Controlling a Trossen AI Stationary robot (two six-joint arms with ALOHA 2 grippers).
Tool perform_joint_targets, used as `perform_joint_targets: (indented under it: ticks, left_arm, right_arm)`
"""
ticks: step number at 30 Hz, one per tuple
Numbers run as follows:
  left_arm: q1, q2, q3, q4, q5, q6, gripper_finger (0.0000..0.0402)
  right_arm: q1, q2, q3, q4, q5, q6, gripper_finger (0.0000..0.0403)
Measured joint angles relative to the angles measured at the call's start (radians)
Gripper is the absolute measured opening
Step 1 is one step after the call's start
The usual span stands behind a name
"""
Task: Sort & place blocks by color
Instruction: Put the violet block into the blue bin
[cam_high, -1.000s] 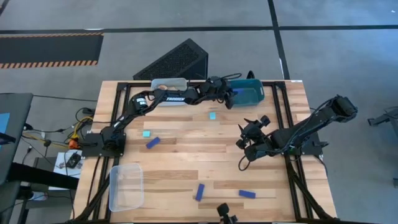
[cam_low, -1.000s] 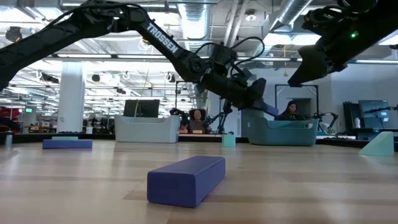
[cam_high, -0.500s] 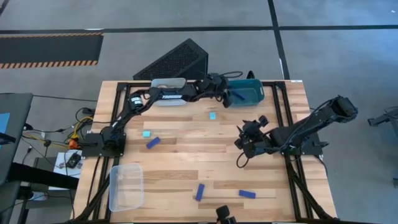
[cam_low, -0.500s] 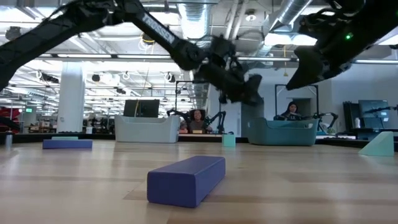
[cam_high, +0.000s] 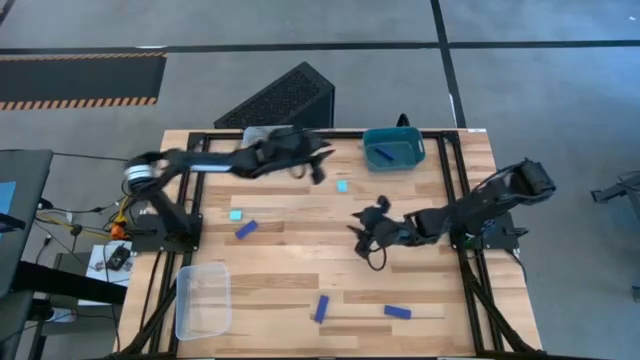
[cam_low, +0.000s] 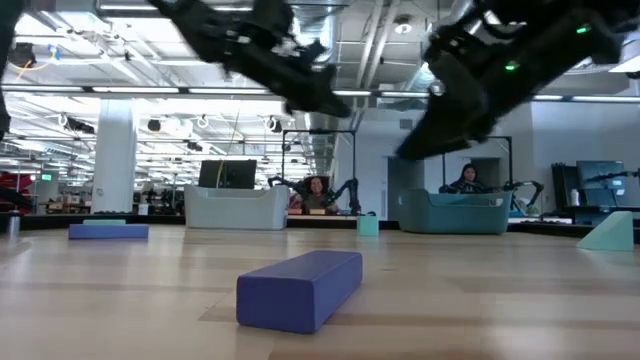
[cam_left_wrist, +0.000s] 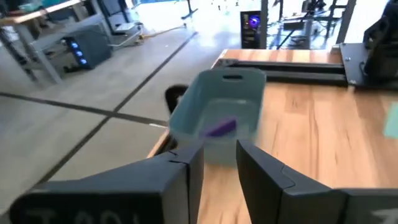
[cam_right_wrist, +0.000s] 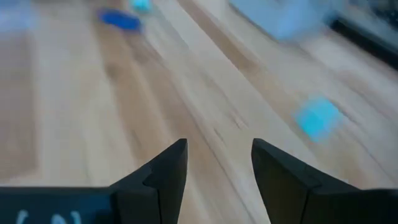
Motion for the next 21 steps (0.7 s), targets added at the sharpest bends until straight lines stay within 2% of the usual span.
perform_joint_targets:
  ticks: [4,7,13,17,19,21]
  left_arm:
    - [-0.018,-0.221,-0.215,-0.042,-0.024,-0.044,0.0087]
    - [-0.041,-0.374,-0.325,-0.134,-0.027,-0.082,0.0095]
    - [-0.132,-0.644,-0.484,-0.326,-0.063,-0.122,0.0114]
    - [-0.197,-0.788,-0.557,-0.413,-0.113,-0.216,0.0122]
    - [-0.223,-0.841,-0.588,-0.431,-0.180,-0.279,0.0123]
    - [-0.245,-0.880,-0.624,-0.421,-0.306,-0.366,0.0123]
  right_arm:
    - [-0.041,0.119,0.003,0.379,-0.170,-0.182,0.0202]
    - [-0.081,0.214,0.043,0.559,-0.304,-0.249,0.0206]
    - [-0.140,0.405,0.229,0.591,-0.450,-0.335,0.0223]
    - [-0.141,0.530,0.387,0.583,-0.532,-0.420,0.0235]
    - [-0.148,0.586,0.472,0.564,-0.535,-0.455,0.0240]
    - [-0.161,0.643,0.558,0.531,-0.533,-0.477,0.0244]
